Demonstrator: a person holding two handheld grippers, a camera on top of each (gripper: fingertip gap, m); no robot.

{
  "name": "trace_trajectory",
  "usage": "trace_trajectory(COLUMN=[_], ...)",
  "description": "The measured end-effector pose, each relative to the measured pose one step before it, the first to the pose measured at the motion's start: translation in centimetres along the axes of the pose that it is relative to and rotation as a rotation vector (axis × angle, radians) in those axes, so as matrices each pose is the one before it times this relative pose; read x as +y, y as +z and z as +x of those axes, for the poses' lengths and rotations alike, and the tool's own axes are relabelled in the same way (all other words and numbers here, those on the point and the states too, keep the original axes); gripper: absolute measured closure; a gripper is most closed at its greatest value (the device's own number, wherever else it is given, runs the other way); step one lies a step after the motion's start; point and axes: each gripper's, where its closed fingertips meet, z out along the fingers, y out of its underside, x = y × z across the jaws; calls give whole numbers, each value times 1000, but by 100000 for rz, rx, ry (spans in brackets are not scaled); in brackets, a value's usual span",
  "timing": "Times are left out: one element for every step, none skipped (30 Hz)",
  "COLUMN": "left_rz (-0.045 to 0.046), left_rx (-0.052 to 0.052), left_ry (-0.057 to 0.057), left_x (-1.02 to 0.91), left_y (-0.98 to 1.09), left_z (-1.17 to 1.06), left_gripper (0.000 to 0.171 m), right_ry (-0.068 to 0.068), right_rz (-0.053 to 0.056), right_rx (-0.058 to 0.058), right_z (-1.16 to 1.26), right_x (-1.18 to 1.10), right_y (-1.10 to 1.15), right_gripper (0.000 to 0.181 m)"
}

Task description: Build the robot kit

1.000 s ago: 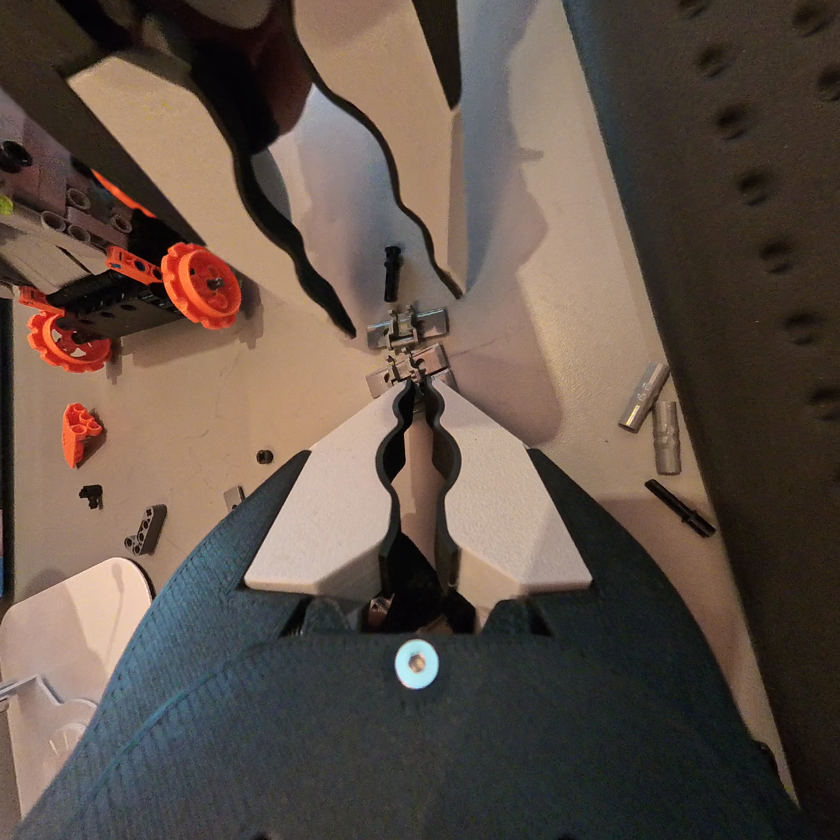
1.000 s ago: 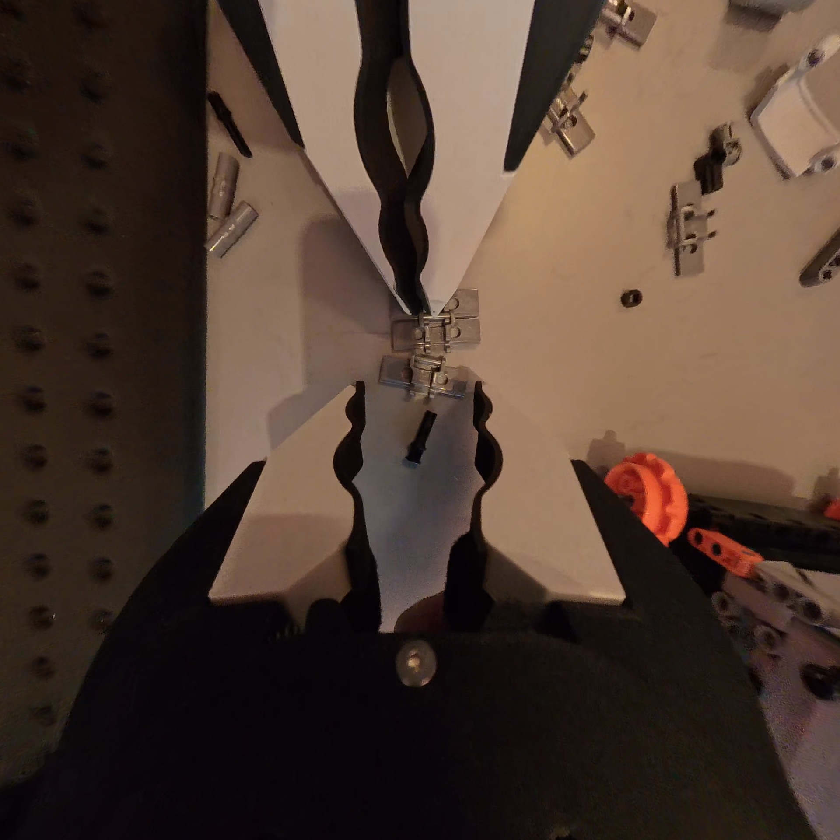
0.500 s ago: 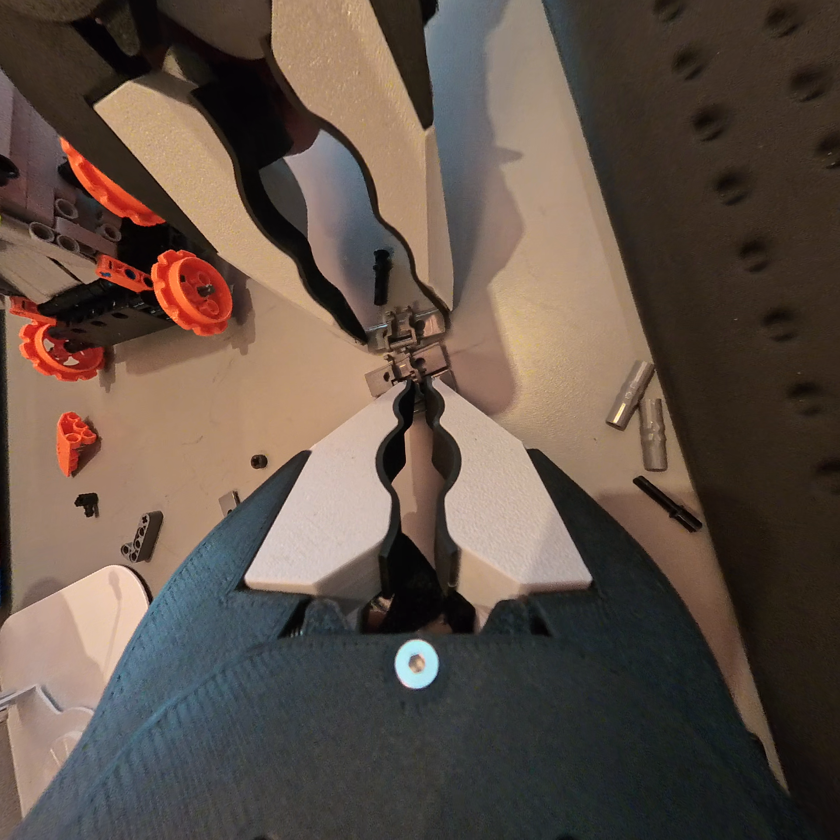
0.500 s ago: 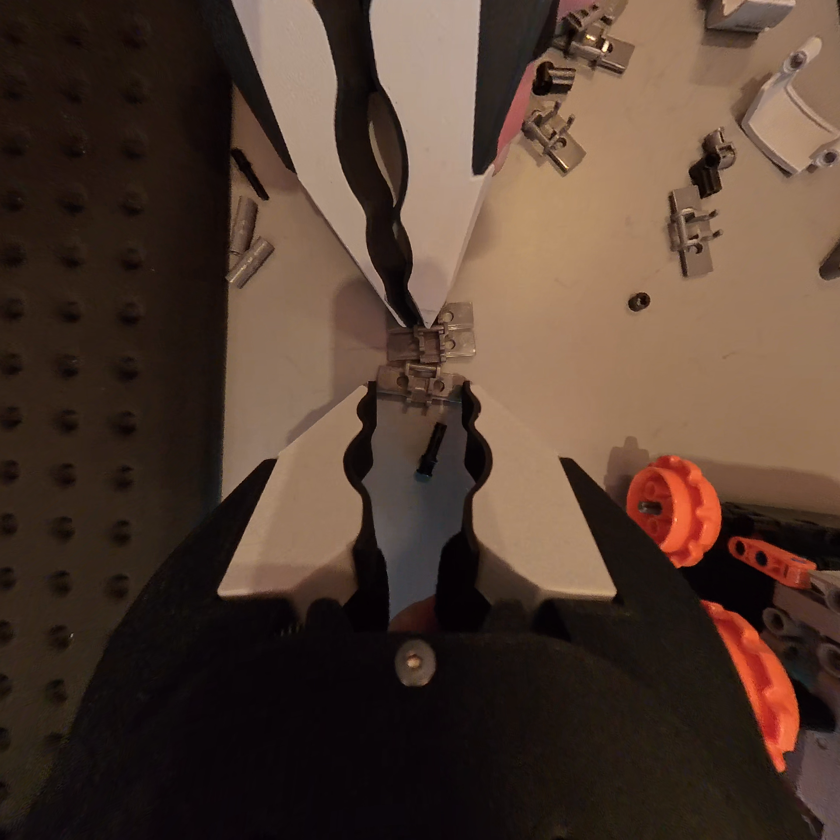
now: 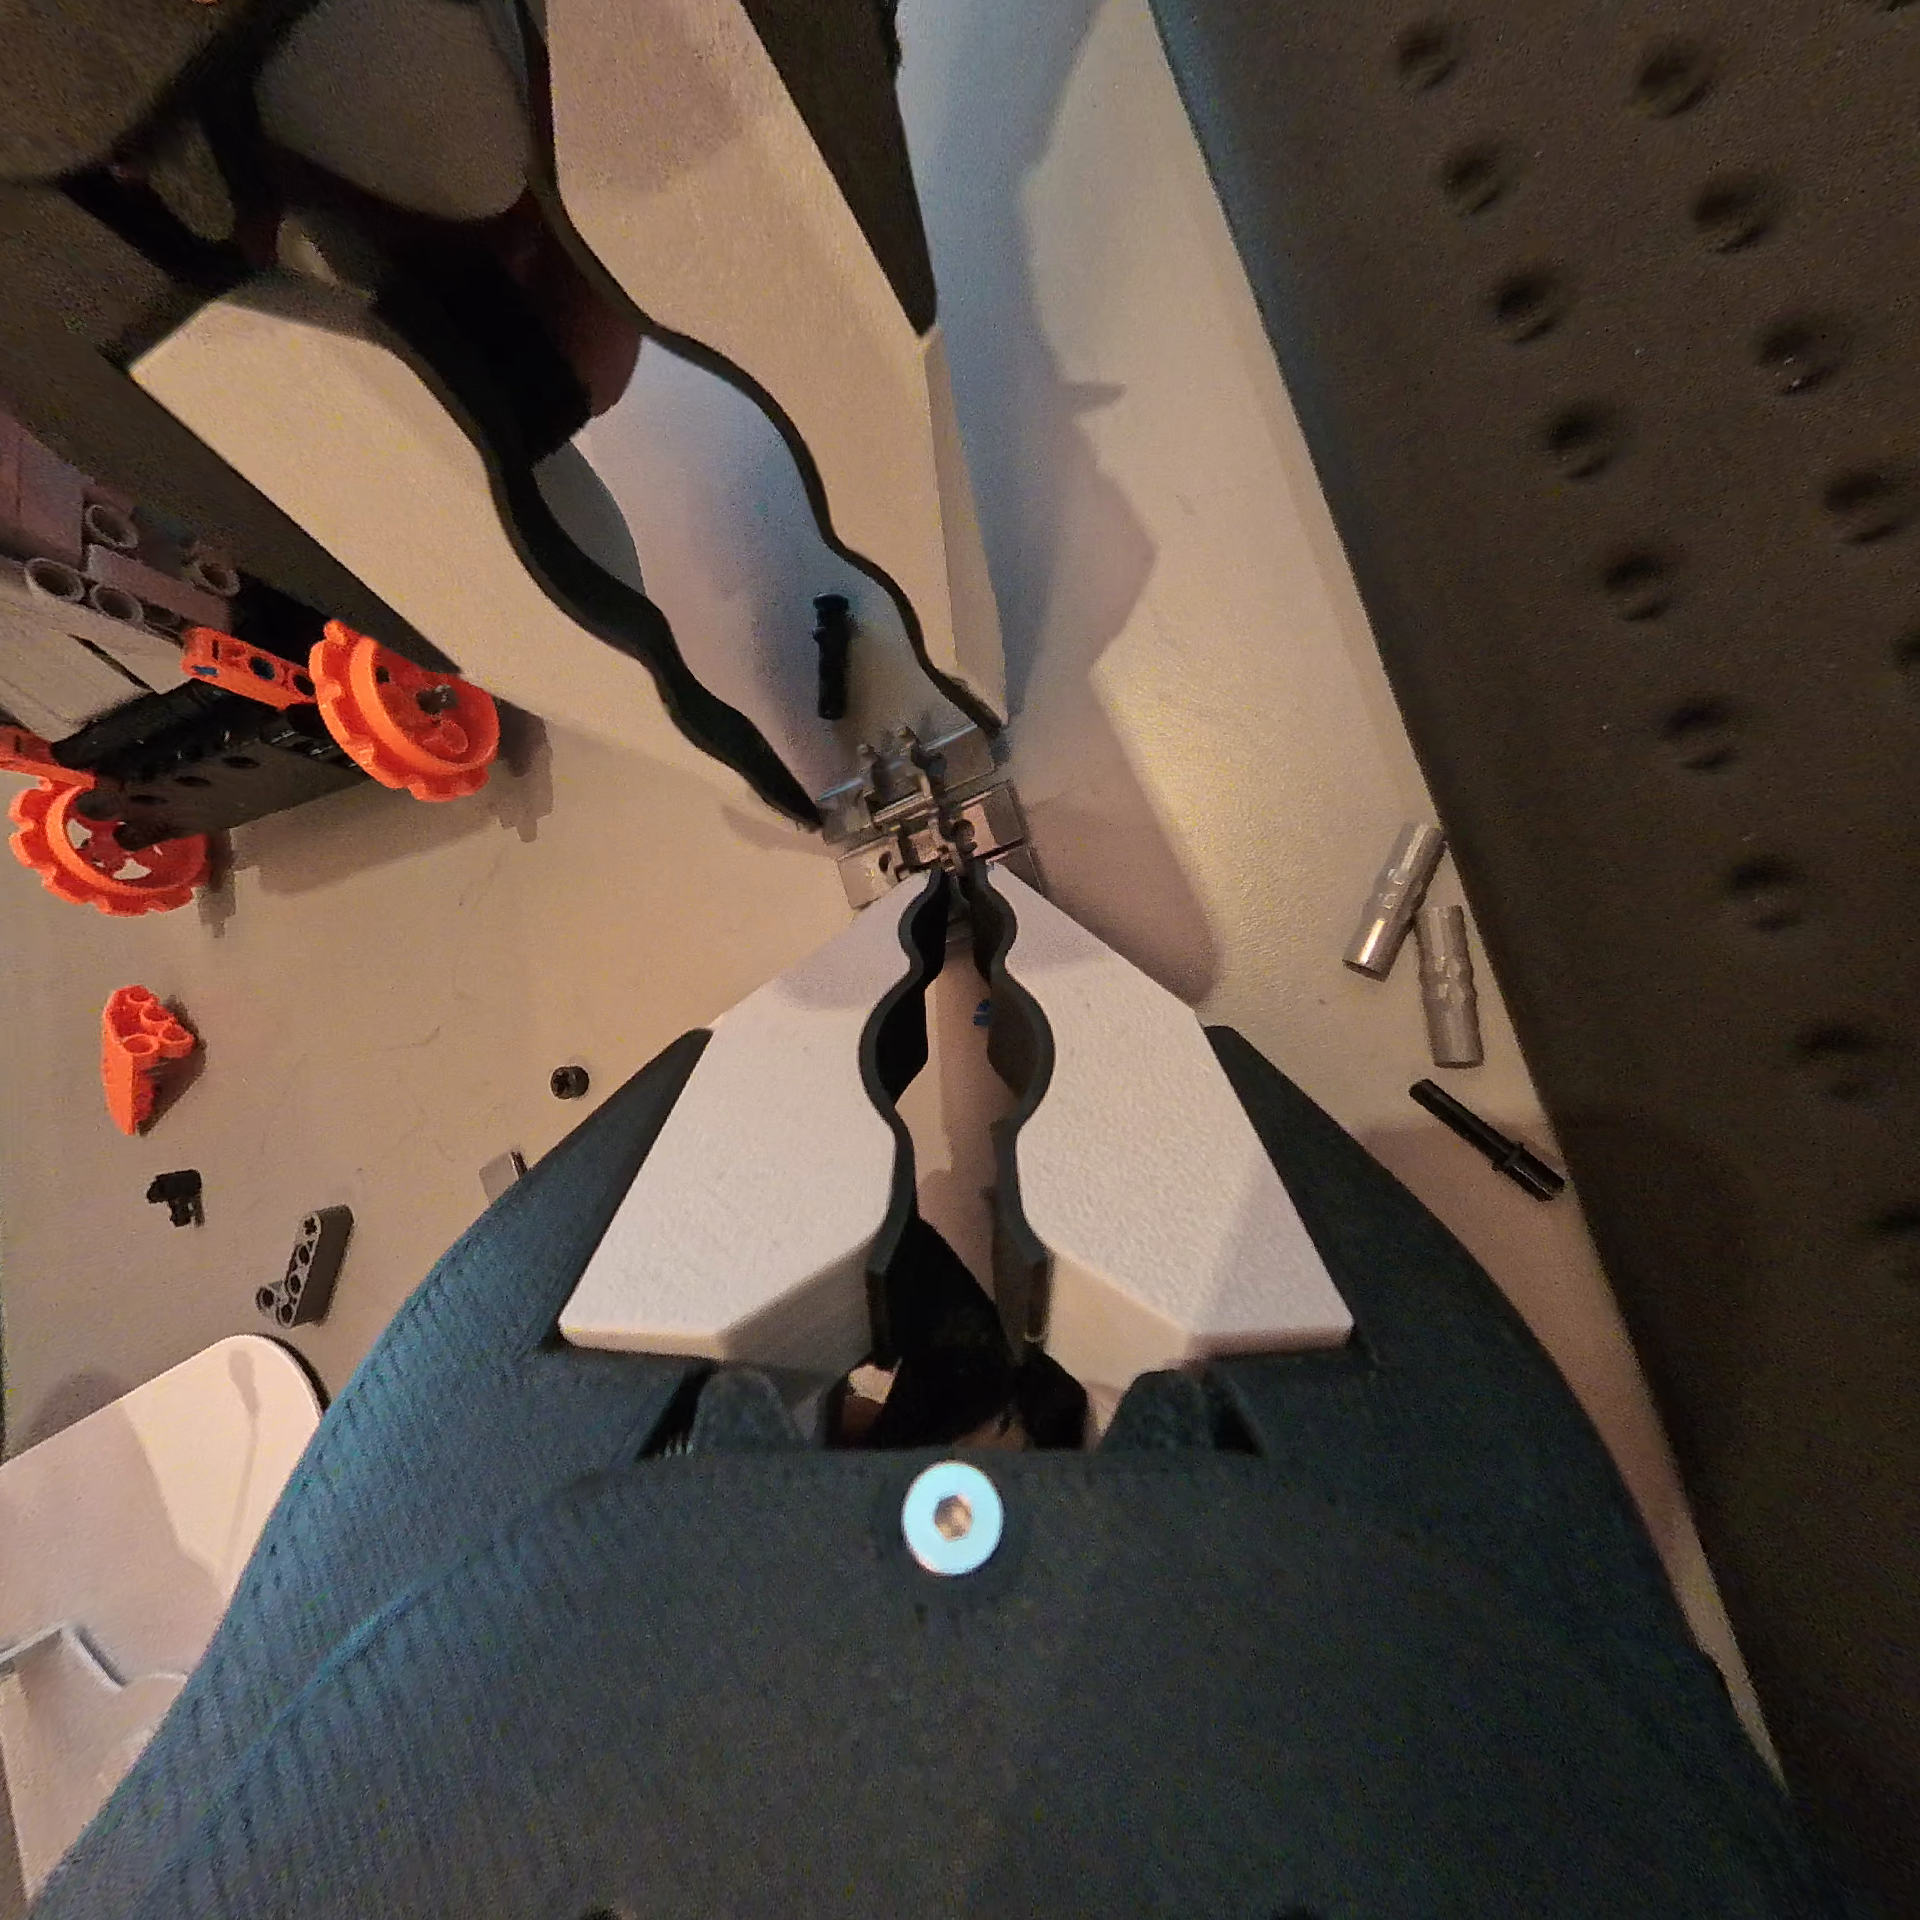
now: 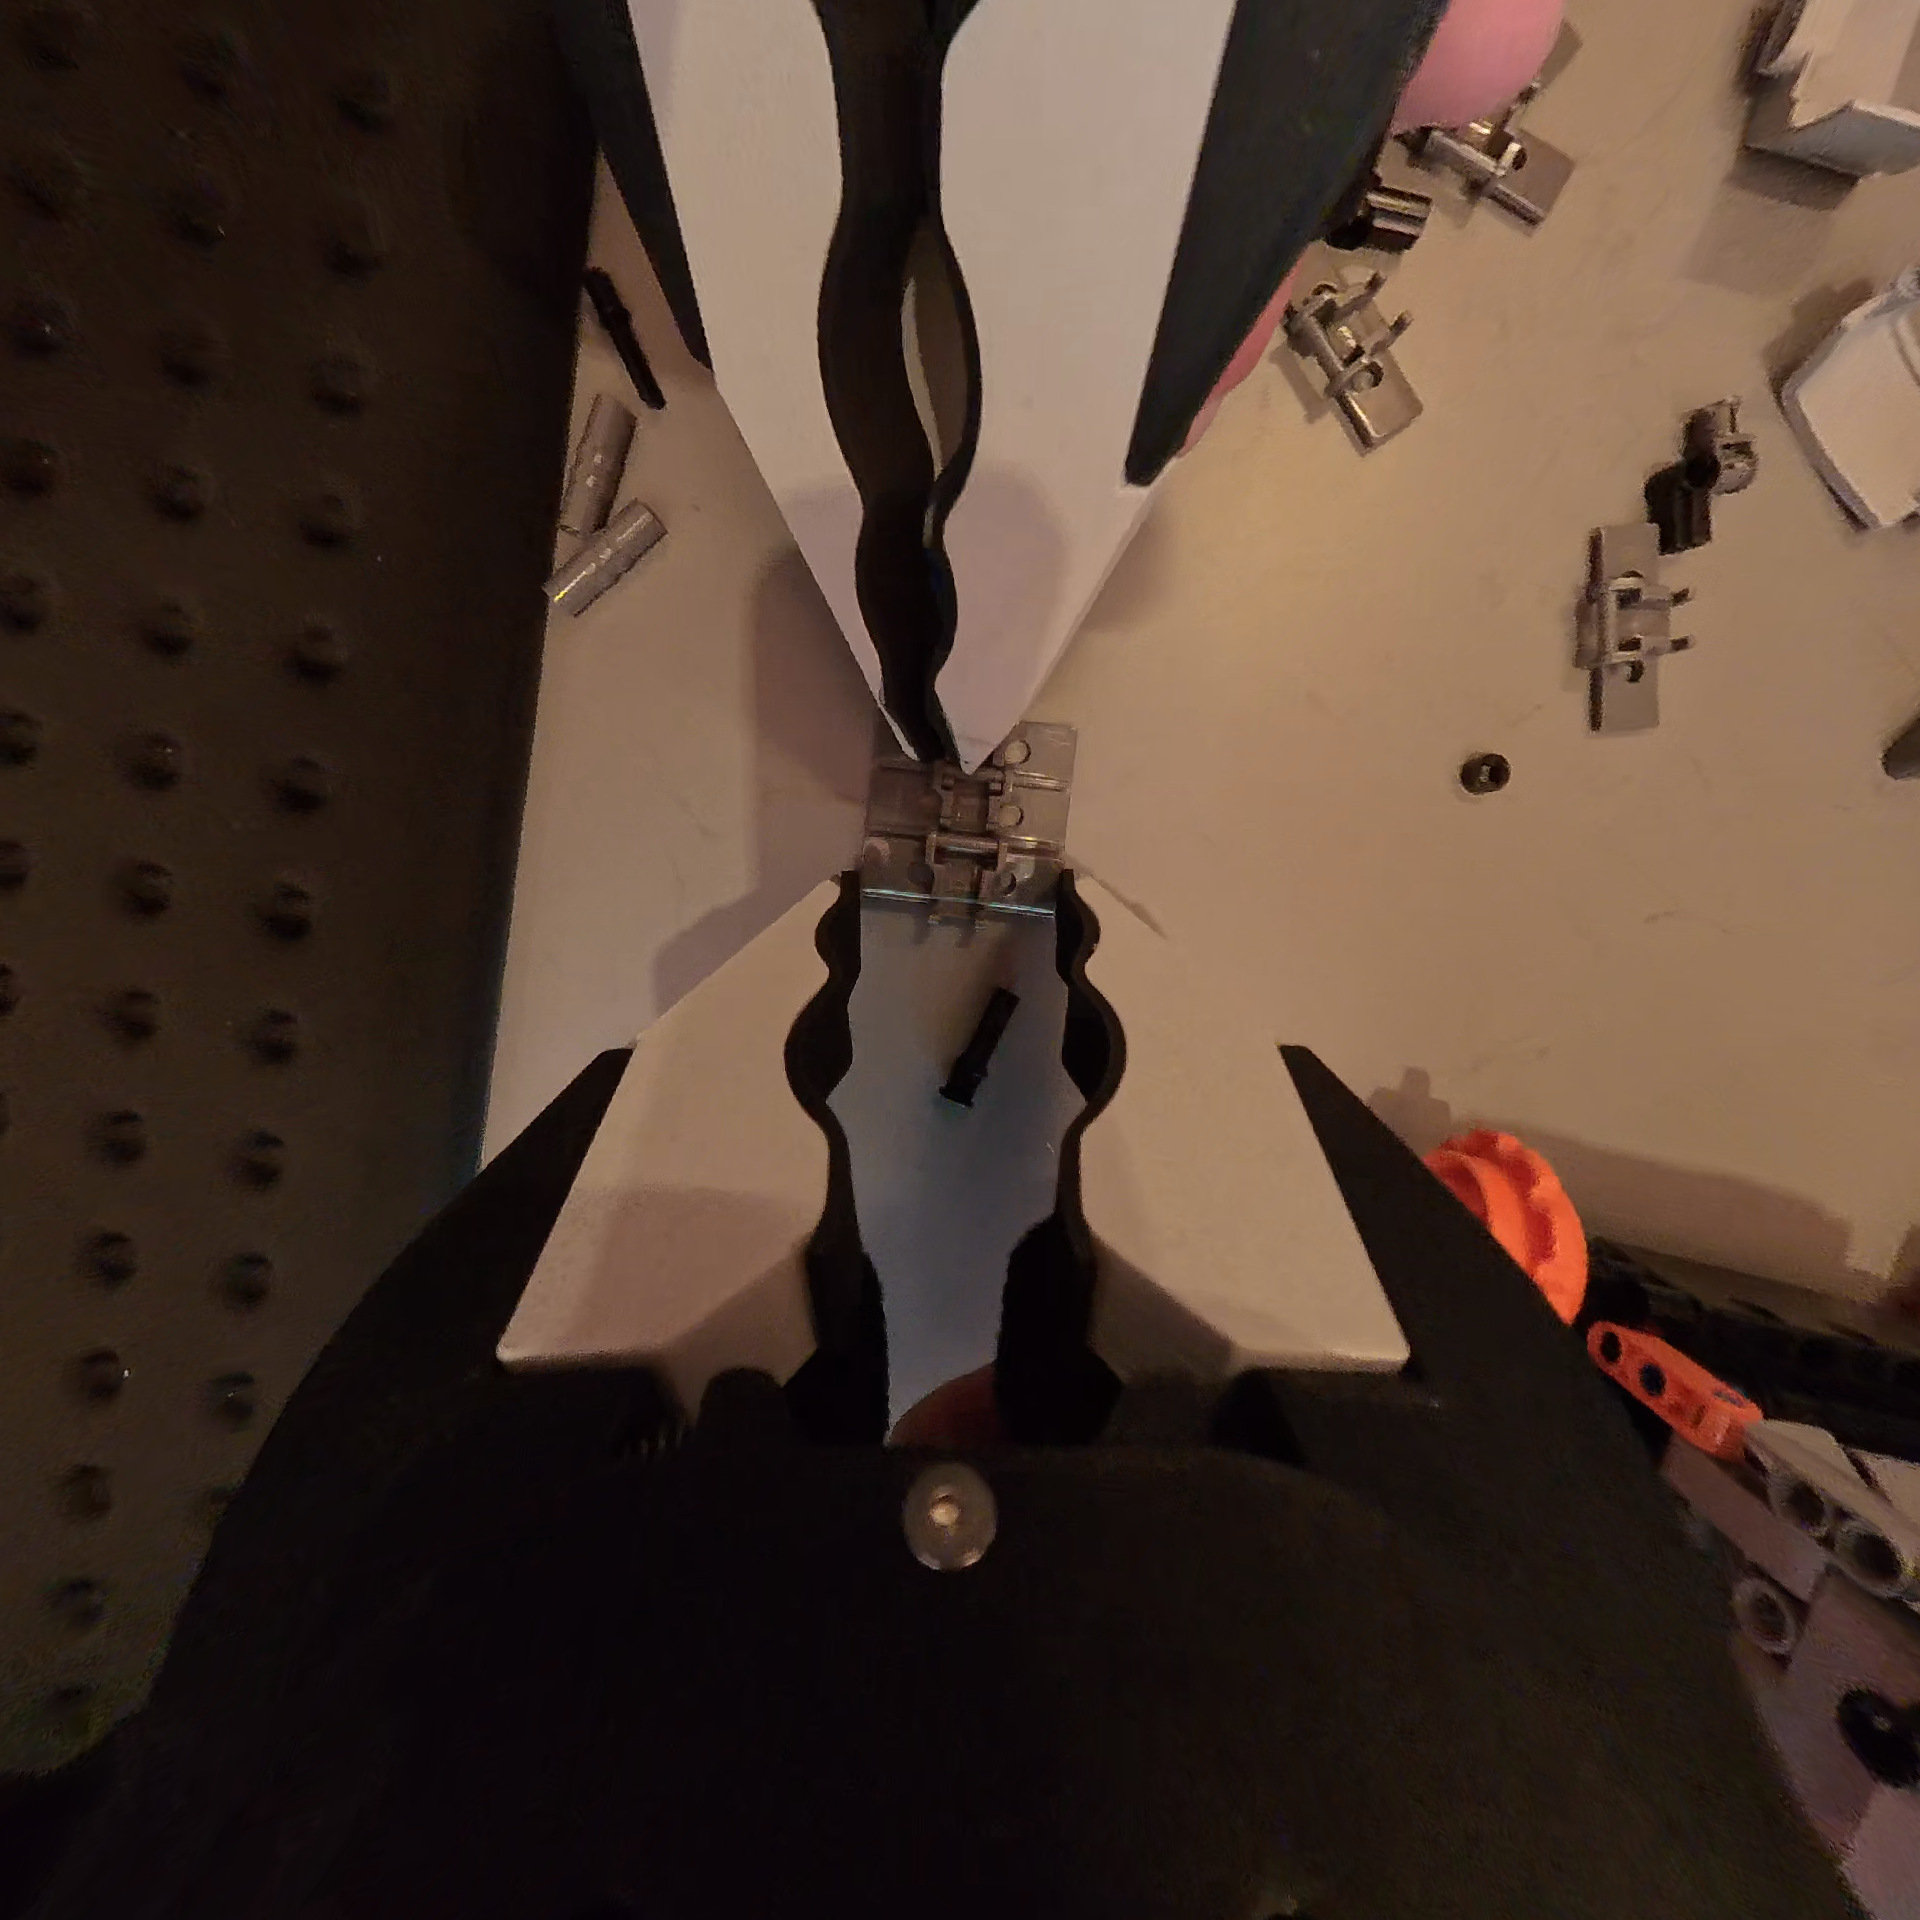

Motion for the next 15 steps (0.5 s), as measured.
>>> trace_trajectory(left_rz=[160,147,21,-52,-44,-94,-237,-159,19,18,-89,-67,-18,17,42], left_rx=[242,116,-89,-70,-41,-181,-234,-68,-180,-67,-53,-83,-65,14,78], left_ry=[2,-88,227,177,60,251,294,64,-1,81,107,12,89,-8,-130], left_x=[-29,-32,-5,-7,0,16,23,26,8,3,17,-1,7,3,-4], left_y=[-1,18,6,-5,-2,-8,-16,-22,-11,-5,-3,-6,2,-5,8], left_z=[44,24,-4,6,-3,-13,-9,5,-13,-9,2,-22,1,8,7], left_gripper=[168,168,168,168,168,168,168,168,167,167,167,167,167,167,168], right_ry=[-603,-390,-242,-211,-72,91,-19,90,297,151,229,556,310,-209,6], right_rz=[-357,-445,-370,-157,-149,-131,79,377,246,348,801,780,828,2411,3874], right_rx=[-560,-84,81,86,132,75,165,442,344,272,333,932,1592,1901,229], right_z=[-102,-23,32,13,20,-10,-12,28,20,-10,7,116,193,172,-118], right_x=[-32,-4,3,-8,-6,3,-5,-49,-18,-24,-65,-56,-57,-302,-592], right_y=[112,85,36,-29,-19,-1,-22,-68,-129,-185,-212,-240,-326,-391,-315], right_gripper=[146,146,146,146,146,146,145,143,141,141,140,138,141,152,158])
